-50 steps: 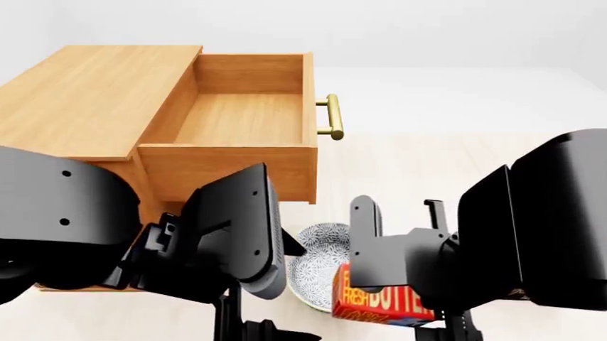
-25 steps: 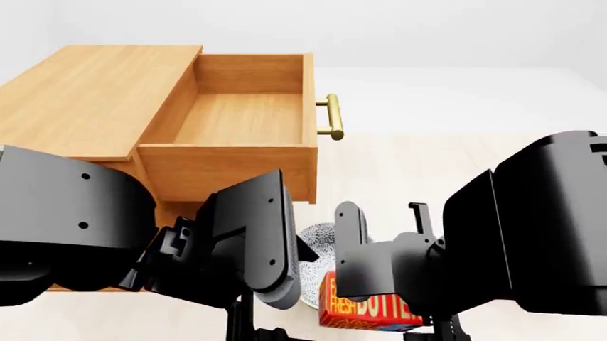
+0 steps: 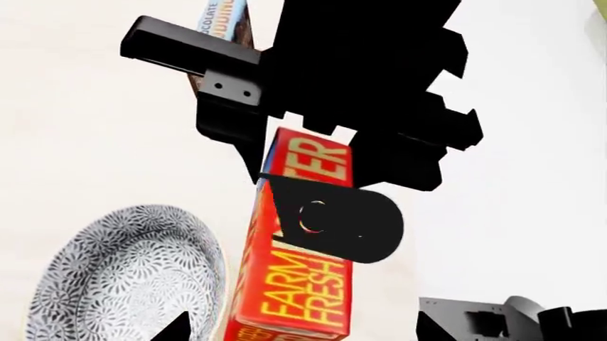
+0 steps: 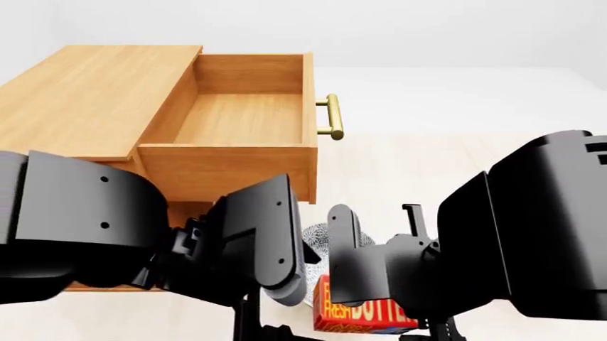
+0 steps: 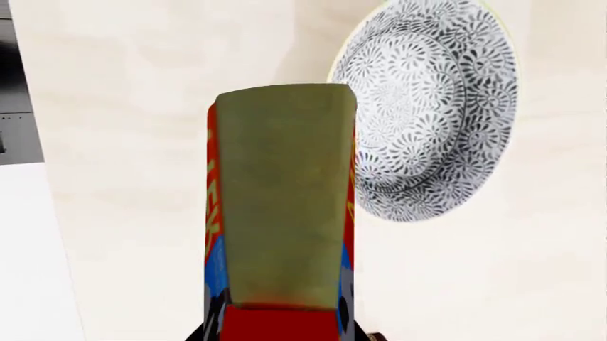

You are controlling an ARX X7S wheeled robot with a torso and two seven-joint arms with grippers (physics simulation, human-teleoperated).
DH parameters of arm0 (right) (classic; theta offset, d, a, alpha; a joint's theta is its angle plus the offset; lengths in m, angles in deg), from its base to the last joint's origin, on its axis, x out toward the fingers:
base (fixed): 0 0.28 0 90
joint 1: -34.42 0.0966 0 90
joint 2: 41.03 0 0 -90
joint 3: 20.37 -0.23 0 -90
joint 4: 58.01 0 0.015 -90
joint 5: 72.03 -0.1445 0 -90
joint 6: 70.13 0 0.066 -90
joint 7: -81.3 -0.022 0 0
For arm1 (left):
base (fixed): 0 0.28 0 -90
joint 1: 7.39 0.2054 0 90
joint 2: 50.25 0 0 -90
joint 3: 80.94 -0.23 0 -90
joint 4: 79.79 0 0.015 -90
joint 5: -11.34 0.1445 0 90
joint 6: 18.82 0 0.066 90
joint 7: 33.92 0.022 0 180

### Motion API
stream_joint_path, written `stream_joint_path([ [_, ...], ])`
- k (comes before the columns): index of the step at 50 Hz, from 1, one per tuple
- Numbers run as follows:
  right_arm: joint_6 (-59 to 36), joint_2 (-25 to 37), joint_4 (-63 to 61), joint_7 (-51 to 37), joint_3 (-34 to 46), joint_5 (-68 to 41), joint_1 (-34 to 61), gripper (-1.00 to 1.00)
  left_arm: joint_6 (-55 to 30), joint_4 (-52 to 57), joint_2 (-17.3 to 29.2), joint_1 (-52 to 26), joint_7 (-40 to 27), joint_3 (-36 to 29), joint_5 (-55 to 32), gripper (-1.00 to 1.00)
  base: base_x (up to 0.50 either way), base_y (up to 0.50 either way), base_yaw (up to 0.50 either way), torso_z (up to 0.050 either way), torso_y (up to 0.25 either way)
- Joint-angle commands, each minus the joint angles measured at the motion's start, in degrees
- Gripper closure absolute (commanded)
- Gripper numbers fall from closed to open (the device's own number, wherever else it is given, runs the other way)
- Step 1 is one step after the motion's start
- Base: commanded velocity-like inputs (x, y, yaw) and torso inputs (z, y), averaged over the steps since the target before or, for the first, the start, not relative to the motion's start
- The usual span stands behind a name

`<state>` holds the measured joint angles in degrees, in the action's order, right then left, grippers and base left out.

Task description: Put the butter at the back in the top drawer of the cabinet and close it.

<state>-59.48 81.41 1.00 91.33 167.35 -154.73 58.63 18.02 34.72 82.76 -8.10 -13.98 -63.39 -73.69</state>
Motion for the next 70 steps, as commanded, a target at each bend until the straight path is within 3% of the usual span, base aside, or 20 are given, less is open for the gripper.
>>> stream_joint_path([
  [1, 0.4, 0.0, -0.1, -0.5, -0.5, 0.9, 1.2, 1.00, 0.4, -1.0, -0.8, 1.3, 1.0, -1.1, 2.3, -1.00, 0.00, 0.00, 0.00, 0.000, 0.000],
  [53, 1.5, -0.3, -0.5, -0.9, 0.0, 0.0, 2.0, 1.00, 3.7, -2.8, -3.2, 4.8, 1.6, -2.6, 7.8, -1.00, 0.00, 0.00, 0.00, 0.001, 0.001],
  [54, 1.5, -0.3, -0.5, -0.9, 0.0, 0.0, 2.0, 1.00, 3.9, -2.6, -3.1, 4.9, 1.5, -2.5, 7.9, 1.00, 0.00, 0.00, 0.00, 0.000, 0.000],
  [70, 1.8, -0.3, -0.6, -0.8, 0.3, 0.2, 2.2, 1.00, 5.6, -1.6, -2.4, 5.9, 0.6, -2.1, 9.5, 1.00, 0.00, 0.00, 0.00, 0.000, 0.000],
])
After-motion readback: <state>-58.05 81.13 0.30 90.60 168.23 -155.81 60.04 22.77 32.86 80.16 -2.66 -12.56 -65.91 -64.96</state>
